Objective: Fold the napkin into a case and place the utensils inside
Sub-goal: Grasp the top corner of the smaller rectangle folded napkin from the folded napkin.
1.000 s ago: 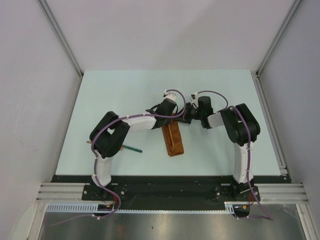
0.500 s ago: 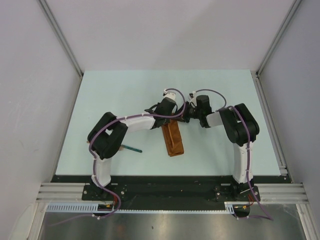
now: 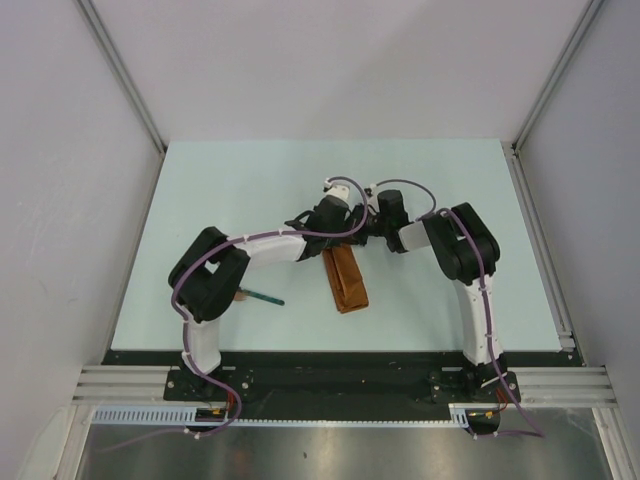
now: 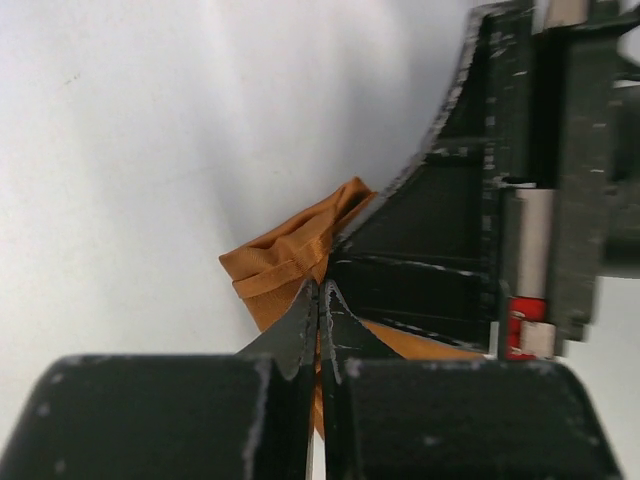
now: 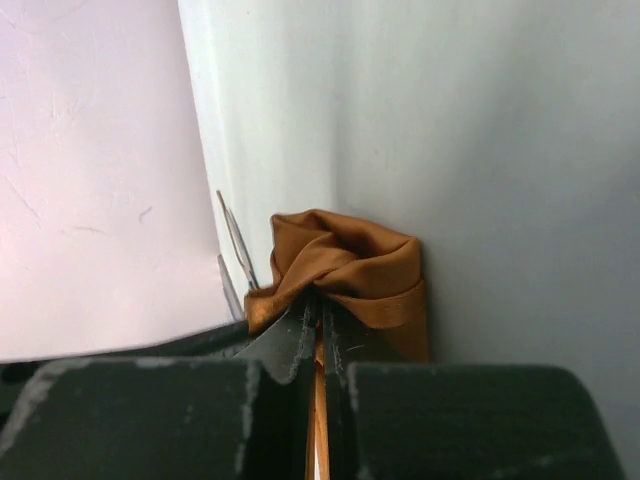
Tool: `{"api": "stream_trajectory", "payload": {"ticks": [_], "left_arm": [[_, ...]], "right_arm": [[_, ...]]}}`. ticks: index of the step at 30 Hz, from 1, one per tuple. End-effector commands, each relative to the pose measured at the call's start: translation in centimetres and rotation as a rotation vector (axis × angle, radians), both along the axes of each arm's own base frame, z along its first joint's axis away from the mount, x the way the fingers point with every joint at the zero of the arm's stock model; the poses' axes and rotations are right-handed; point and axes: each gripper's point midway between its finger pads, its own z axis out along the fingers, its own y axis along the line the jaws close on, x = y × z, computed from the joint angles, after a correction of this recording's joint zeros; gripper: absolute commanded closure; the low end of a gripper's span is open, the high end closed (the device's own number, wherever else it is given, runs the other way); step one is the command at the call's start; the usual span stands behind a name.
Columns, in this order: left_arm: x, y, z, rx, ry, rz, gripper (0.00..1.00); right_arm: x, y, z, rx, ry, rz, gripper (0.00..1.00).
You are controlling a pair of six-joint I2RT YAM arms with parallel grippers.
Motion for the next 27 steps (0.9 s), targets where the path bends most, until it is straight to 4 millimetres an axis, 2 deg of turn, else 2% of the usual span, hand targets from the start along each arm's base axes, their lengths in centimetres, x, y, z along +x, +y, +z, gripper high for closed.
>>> {"api": "stream_trajectory", "payload": {"ticks": [1,5,7,10,12,14,15,21,27], "left_arm": [[-0.1,-1.7,2.6,-0.114,-0.029,-0.020,1.00],[-0.1,-1.8,2.3,-0.119,-0.022,-0.013,1.00],[-0.2,-1.7,2.0,-0.117,-0.015,-0.007,1.00],[-0.1,-1.6,1.7,-0.117,-0.010,0.001,1.00],[-0.1,-1.6,1.7,-0.119,-0.011,0.004,1.00],[-0.1,-1.4,1.6,-0.119,-0.009,0.011,1.00],[0.0,-1.3,1.7,-0.122,-0.009,0.014,1.00],[0.0,-1.1,1.4,-0.124,0.001,0.017,1.00],[0.0,-0.8,1.4,-0.124,0.004,0.024,1.00]], "right_arm": [[1.3,2.4,1.3,0.084,-0.032,0.014,1.00],[2.3,1.6,1.6,0.161,0.046,-0.098,0.98],[2.5,1.3,2.4,0.205,0.042,-0.130,0.98],[2.6,1.6,2.3,0.212,0.062,-0.139,0.90],[2.4,2.0,2.2,0.165,0.012,-0.099,0.89],[1.7,1.3,0.0,0.047,0.063,-0.101,0.84],[1.5,1.1,1.1,0.043,0.025,-0.093,0.83],[0.6,-0.5,1.6,0.006,0.011,-0.080,0.77],[-0.4,-0.9,2.1,-0.013,0.001,-0.059,0.74]]}}
